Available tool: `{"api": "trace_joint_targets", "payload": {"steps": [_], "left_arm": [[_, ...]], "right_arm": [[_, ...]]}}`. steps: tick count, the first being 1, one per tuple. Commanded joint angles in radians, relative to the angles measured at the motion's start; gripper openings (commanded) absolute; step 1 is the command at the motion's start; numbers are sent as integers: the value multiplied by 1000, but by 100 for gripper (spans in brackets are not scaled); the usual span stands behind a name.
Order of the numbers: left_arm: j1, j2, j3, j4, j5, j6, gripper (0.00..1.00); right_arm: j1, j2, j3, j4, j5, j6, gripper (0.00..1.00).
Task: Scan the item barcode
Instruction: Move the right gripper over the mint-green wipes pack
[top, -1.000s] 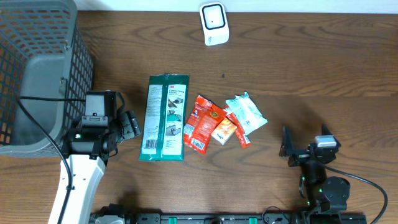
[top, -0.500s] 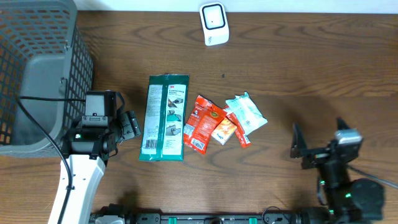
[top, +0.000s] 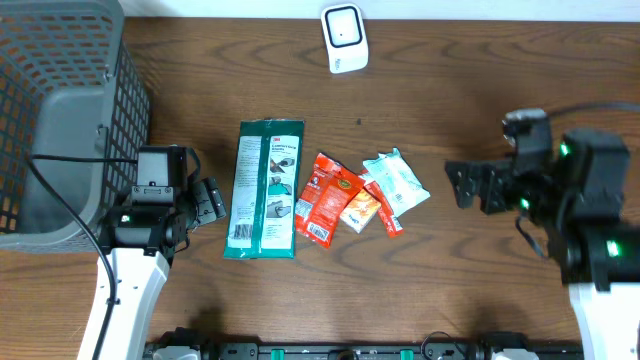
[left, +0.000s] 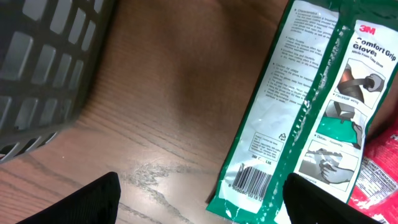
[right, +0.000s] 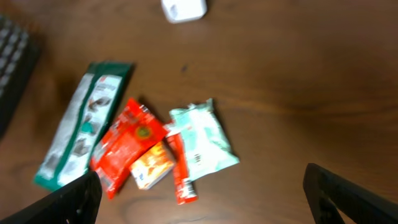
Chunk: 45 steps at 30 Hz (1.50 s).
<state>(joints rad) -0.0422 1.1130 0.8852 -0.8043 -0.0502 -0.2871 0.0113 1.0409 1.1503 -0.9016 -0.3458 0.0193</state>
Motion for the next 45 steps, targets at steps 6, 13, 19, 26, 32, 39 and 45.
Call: {"api": "trace_joint_targets", "payload": {"steps": [6, 13, 19, 26, 32, 39, 45], "left_arm": [[3, 4, 14, -3, 6, 5, 84], [4, 4, 14, -3, 6, 6, 84], [4, 4, 14, -3, 6, 5, 84], [4, 4, 14, -2, 6, 6, 85], [3, 4, 14, -2, 6, 5, 84], [4, 4, 14, 1, 6, 5, 85], [4, 4, 14, 1, 6, 5, 84]], "right_arm": [[1, 201, 12, -60, -290, 20, 81], [100, 365, 12, -65, -174, 56, 9], [198, 445, 12, -40, 19, 135, 9], [288, 521, 12, -5, 136, 142, 18], [303, 563, 12, 5, 139, 142, 22], [304, 602, 12, 47, 139, 218, 22], [344, 650, 12, 105, 146, 291, 23]]}}
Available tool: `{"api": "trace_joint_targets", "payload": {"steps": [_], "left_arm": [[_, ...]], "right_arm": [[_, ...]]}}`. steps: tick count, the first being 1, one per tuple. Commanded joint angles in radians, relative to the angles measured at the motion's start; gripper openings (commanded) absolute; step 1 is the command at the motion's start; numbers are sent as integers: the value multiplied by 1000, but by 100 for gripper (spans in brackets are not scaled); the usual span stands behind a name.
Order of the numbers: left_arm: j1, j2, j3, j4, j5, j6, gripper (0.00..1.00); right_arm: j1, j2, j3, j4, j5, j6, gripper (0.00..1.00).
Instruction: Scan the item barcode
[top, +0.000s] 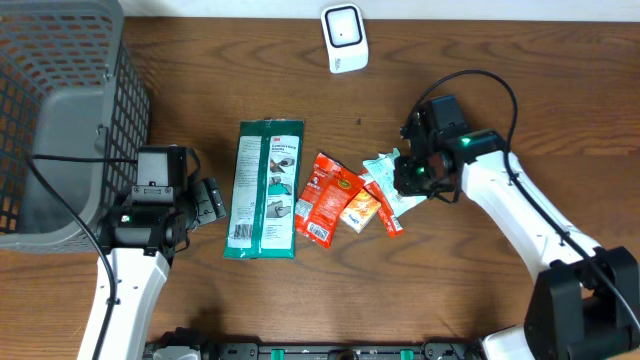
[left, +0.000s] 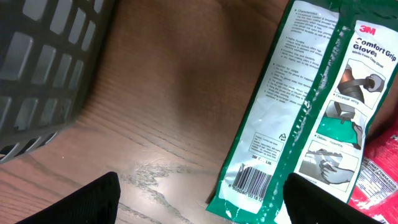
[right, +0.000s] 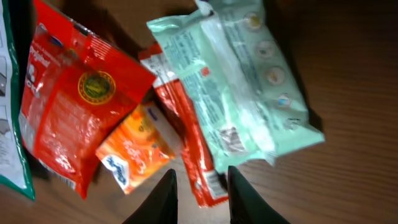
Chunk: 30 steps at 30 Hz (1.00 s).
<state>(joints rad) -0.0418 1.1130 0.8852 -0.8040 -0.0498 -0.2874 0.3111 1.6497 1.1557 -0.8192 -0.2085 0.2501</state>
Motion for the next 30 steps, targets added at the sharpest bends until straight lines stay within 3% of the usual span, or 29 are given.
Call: {"api": "trace_joint_targets", "payload": {"steps": [1, 6, 12, 24, 30], "left_arm": [[3, 4, 14, 1, 5, 6, 84], [3, 4, 14, 1, 5, 6, 84], [3, 4, 14, 1, 5, 6, 85], [3, 4, 14, 1, 5, 6, 85], [3, 4, 14, 1, 5, 6, 85]], "right_arm": [[57, 55, 6, 32, 29, 61, 23], [119, 120, 6, 36, 165, 106, 22], [182, 158, 6, 53, 173, 188, 22], [263, 159, 6, 178, 173, 158, 27], [248, 136, 37, 182, 174, 101, 20]]}}
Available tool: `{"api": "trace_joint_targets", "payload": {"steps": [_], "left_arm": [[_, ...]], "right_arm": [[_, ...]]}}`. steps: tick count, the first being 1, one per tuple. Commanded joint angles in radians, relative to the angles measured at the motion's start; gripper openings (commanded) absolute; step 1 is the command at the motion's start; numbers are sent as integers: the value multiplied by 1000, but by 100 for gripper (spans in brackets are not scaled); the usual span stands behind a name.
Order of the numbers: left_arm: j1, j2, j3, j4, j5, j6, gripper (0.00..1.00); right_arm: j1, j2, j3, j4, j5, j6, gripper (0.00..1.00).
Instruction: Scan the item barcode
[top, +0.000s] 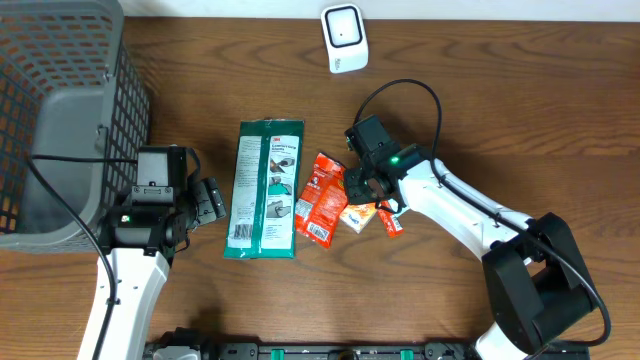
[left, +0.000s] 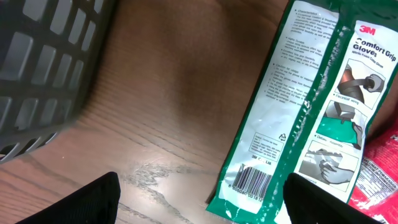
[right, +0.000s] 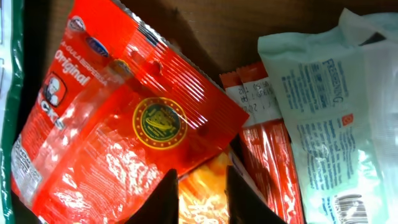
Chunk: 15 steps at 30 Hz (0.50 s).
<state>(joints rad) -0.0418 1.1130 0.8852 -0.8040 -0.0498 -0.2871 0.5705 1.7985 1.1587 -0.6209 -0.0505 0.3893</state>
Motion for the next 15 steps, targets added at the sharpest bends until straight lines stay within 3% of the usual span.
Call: {"api": "trace_joint_targets", "payload": {"steps": [1, 4, 9, 15], "left_arm": [[3, 4, 14, 1, 5, 5, 85], [3, 4, 14, 1, 5, 5, 85], [3, 4, 14, 1, 5, 5, 85], [3, 4, 14, 1, 5, 5, 85]], "right_arm": [[-17, -25, 45, -26, 16, -38, 20], [-29, -80, 86, -81, 16, -30, 20], [-51, -132, 97, -224, 27, 68, 1], [-61, -124, 38, -263, 27, 173, 1]]}}
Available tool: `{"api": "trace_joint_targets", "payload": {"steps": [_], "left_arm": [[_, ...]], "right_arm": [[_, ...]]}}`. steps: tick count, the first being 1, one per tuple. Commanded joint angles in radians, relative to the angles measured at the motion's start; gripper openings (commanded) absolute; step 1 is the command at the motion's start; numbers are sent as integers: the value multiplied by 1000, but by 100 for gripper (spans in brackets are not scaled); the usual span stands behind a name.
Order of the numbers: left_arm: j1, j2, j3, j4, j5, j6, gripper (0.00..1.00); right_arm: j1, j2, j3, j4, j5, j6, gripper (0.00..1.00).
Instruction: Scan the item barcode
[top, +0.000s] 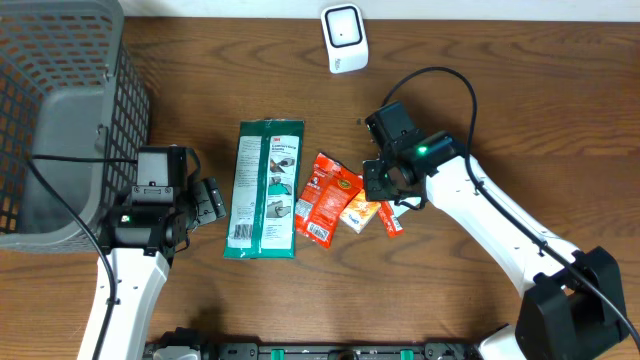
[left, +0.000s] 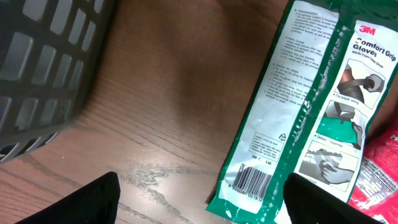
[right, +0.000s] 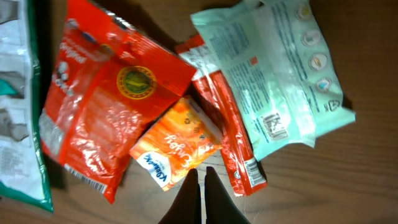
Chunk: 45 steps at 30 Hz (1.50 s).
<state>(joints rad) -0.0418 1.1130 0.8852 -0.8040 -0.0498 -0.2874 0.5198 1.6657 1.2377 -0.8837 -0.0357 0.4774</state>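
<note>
A pile of packets lies mid-table: a red snack bag (right: 106, 118), an orange packet (right: 176, 142), a red stick pack (right: 227, 140) and a mint wipes pack (right: 273, 93) with a small barcode. My right gripper (right: 201, 173) hovers above the orange packet's near edge, shut with nothing in it; overhead, that gripper (top: 386, 186) hides the mint pack. A green glove pack (top: 265, 188) lies left of the pile, its barcode (left: 252, 180) facing up. My left gripper (left: 200, 186) stands open beside it. The white scanner (top: 343, 38) stands at the far edge.
A grey mesh basket (top: 60, 110) fills the far left corner, close behind my left arm. The right arm's black cable (top: 470, 90) loops over the table near the scanner. Bare wood (top: 520, 120) lies to the right of the pile.
My right gripper was low over the red bag and orange packet with its fingers slightly apart. It now sits higher and a little to the right, fingers together and empty. No packet has moved.
My right gripper stood wide open at the table's right side, far from the packets. Then it was over the mint pack with fingers narrowed, then low over the red bag, and now higher and shut on nothing. The left arm has stayed still throughout.
</note>
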Motion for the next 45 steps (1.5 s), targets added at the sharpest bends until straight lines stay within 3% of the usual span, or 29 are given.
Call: {"api": "trace_joint_targets", "payload": {"steps": [1, 27, 45], "left_arm": [[3, 4, 14, 1, 5, 6, 85], [3, 4, 14, 1, 5, 6, 85], [3, 4, 14, 1, 5, 6, 85]], "right_arm": [[-11, 8, -55, 5, 13, 92, 1], [67, 8, -339, 408, 64, 210, 1], [110, 9, -349, 579, 53, 165, 1]]}}
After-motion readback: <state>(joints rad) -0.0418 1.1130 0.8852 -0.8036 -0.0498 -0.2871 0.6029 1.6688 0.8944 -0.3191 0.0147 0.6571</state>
